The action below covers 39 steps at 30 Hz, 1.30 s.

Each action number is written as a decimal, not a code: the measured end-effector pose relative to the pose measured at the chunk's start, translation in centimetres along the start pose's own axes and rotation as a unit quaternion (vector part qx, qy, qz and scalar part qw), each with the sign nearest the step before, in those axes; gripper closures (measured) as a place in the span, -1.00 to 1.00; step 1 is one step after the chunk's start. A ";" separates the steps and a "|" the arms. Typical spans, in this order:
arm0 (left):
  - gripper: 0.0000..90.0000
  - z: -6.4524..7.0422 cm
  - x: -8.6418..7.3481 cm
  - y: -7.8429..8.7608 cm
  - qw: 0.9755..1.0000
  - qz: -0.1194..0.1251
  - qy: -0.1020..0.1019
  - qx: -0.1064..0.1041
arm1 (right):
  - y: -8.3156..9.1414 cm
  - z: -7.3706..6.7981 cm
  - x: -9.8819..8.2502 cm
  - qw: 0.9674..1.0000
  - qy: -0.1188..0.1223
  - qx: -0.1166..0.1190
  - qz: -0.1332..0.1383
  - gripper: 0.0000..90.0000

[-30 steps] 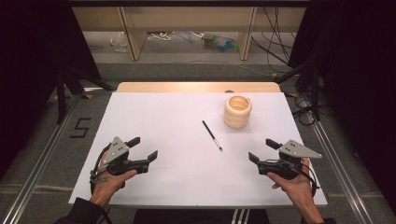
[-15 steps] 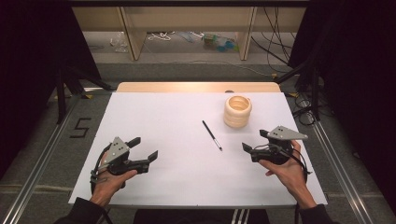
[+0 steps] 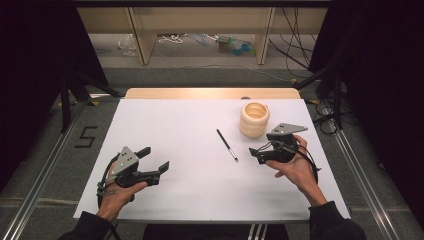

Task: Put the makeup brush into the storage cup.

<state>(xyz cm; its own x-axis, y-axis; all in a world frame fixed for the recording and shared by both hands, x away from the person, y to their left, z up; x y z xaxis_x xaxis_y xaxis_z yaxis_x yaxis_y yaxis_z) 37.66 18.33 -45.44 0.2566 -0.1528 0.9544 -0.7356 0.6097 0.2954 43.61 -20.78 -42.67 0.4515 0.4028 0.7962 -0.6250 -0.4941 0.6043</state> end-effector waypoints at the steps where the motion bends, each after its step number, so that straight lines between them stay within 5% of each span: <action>1: -0.64 0.0 0.0 0.0 1.000 0.001 0.003 0.001 | -0.2 -0.1 0.2 1.000 -0.001 0.004 -0.005 -0.60; 15: -0.64 0.1 -0.1 0.0 1.000 0.000 0.008 0.001 | -4.7 -0.9 2.1 0.998 0.018 0.022 -0.059 -0.47; 26: -0.64 0.0 -0.1 0.0 1.000 0.001 0.008 0.000 | -8.5 -1.2 3.2 0.993 0.032 0.025 -0.110 -0.41; 39: -0.64 0.0 -0.1 0.0 1.000 -0.001 0.007 -0.001 | -12.5 -1.4 3.0 0.981 0.044 0.036 -0.184 -0.25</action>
Point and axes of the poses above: each handheld gripper's, and its own axes: y roughly backward along the jaws, x roughly out of its top, z roughly to its right, the point moved 4 cm from there along -y, roughly forward along the jaws, and after that the axes turned 1 degree about -x, right-handed, at the moved point
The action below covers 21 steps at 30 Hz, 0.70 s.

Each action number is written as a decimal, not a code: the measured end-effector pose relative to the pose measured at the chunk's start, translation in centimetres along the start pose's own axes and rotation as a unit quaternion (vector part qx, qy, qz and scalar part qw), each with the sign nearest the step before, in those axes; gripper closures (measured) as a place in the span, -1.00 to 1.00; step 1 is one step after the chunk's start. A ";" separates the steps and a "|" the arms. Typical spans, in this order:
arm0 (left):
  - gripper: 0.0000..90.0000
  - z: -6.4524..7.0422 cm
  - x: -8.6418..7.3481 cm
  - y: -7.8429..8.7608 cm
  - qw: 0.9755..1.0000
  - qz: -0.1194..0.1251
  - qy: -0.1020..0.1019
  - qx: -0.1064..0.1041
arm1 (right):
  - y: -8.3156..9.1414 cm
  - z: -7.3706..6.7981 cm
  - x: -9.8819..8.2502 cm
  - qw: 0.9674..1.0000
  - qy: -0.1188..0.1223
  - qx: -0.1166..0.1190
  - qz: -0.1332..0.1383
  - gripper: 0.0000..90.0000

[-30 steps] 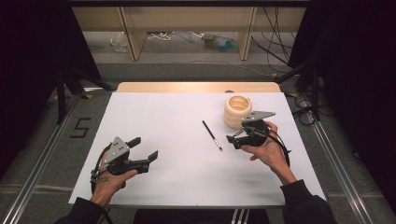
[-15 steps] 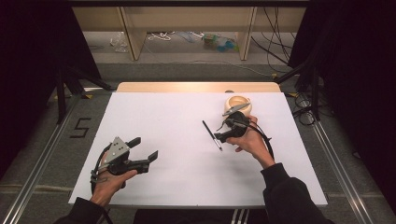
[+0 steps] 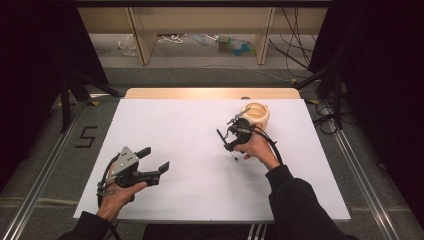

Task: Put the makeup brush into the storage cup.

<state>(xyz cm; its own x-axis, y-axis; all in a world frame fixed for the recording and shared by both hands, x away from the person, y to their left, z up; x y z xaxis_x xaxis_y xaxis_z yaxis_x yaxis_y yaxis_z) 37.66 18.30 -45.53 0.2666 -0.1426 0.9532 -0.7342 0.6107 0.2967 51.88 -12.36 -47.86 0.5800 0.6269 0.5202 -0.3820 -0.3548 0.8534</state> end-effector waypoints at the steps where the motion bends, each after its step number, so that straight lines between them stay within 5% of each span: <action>1: -0.64 0.0 0.0 0.0 1.000 0.000 0.000 0.000 | -0.1 0.1 0.0 1.000 0.001 0.001 -0.004 -0.23; 21: -0.64 0.0 0.1 0.0 1.000 0.002 -0.003 -0.002 | -1.9 0.3 1.8 0.998 -0.001 -0.001 -0.070 0.01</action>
Point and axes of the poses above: each handheld gripper's, and its own axes: y roughly backward along the jaws, x roughly out of its top, z roughly to its right, the point moved 4 cm from there along -y, roughly forward along the jaws, and after that the axes turned 1 degree about -x, right-handed, at the moved point
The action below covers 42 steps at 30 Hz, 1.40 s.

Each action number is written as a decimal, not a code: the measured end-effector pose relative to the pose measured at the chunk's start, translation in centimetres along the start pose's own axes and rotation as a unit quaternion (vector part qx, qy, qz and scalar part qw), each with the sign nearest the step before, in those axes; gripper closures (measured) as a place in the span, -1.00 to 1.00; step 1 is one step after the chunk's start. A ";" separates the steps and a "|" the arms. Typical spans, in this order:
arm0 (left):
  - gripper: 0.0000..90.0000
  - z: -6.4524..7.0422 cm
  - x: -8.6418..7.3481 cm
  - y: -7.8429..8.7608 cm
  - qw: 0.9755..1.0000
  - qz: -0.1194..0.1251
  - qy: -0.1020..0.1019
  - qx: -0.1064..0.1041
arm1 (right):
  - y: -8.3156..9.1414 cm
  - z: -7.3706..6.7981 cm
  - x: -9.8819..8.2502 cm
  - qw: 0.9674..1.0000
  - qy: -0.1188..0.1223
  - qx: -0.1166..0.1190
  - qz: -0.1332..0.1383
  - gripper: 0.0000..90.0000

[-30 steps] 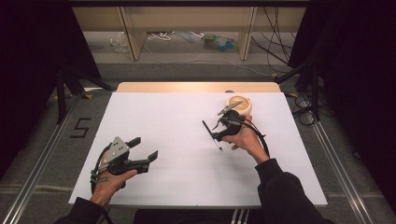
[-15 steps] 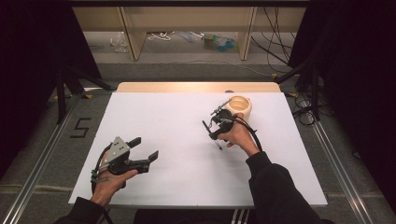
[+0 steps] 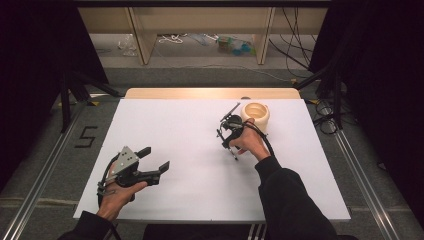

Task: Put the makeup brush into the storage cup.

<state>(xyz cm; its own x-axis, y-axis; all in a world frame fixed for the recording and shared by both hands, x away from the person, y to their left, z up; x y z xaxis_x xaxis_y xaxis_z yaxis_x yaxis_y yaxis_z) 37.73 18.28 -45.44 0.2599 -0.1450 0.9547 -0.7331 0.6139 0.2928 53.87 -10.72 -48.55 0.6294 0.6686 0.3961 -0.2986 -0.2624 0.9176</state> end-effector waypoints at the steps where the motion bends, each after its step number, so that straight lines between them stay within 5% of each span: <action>1: -0.64 0.0 0.0 0.0 1.000 0.000 0.000 0.000 | 0.0 0.0 0.1 1.000 0.000 0.002 -0.001 0.04; 16: -0.64 0.0 0.0 0.0 1.000 0.003 0.008 0.000 | -0.9 -0.2 0.1 0.999 -0.009 0.018 -0.037 0.33; 42: -0.64 0.0 0.0 0.1 1.000 0.002 0.006 0.000 | -1.3 -0.6 0.7 0.997 -0.005 0.003 -0.081 0.76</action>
Point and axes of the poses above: each handheld gripper's, and its own axes: y roughly backward along the jaws, x roughly out of its top, z roughly to its right, the point moved 4 cm from there along -y, roughly forward along the jaws, and after that the axes turned 1 degree about -x, right-handed, at the moved point
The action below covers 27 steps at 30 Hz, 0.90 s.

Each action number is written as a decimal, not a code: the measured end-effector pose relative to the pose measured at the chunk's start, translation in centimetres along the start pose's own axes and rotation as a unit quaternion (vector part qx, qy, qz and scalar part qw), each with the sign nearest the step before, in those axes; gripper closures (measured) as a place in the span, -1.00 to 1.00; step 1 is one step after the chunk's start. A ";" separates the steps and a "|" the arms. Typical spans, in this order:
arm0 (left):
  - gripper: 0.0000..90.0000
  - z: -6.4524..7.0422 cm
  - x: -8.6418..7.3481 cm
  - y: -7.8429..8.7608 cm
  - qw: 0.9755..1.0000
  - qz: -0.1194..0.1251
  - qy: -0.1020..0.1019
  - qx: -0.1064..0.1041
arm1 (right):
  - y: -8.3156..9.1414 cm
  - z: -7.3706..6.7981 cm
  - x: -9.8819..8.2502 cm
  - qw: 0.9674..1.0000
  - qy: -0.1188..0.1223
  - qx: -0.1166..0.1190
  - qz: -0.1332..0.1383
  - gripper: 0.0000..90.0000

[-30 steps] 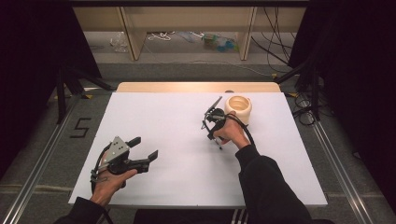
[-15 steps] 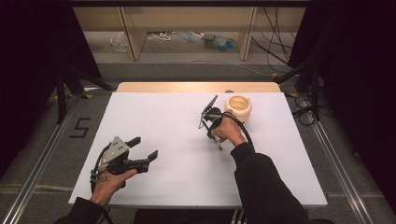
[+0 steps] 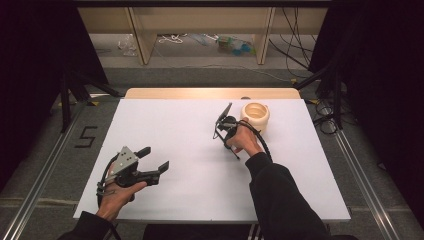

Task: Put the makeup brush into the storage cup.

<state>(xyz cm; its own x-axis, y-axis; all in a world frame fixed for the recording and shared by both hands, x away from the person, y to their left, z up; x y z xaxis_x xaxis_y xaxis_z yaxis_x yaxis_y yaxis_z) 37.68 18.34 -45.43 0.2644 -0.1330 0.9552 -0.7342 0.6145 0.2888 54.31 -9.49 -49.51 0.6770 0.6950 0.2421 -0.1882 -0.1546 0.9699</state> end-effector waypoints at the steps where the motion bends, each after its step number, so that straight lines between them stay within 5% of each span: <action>1: -0.64 0.0 0.0 0.0 1.000 0.000 0.000 0.000 | 0.0 0.0 0.0 1.000 -0.001 0.001 -0.001 0.78; 8: -0.64 0.0 0.0 0.0 1.000 0.001 -0.001 0.000 | -0.1 0.2 0.1 1.000 0.008 0.004 0.000 0.85; 13: -0.64 0.0 0.1 0.0 1.000 0.000 -0.006 0.000 | 0.0 -0.2 0.3 1.000 -0.007 0.005 -0.015 0.86; 27: -0.64 0.0 0.0 0.0 1.000 0.000 -0.001 -0.001 | 0.2 -0.4 0.4 1.000 0.025 -0.005 -0.016 0.86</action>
<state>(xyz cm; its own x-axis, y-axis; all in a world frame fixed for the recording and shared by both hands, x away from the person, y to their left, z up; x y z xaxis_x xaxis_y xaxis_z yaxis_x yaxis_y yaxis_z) 37.69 18.34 -45.48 0.2624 -0.1349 0.9555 -0.7328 0.6163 0.2883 54.22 -8.96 -49.22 0.6469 0.7332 0.2094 -0.1738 -0.1255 0.9767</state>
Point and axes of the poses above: each handheld gripper's, and its own axes: y roughly backward along the jaws, x roughly out of its top, z roughly to its right, the point moved 4 cm from there along -y, roughly forward along the jaws, and after that the axes turned 1 degree about -x, right-handed, at the moved point
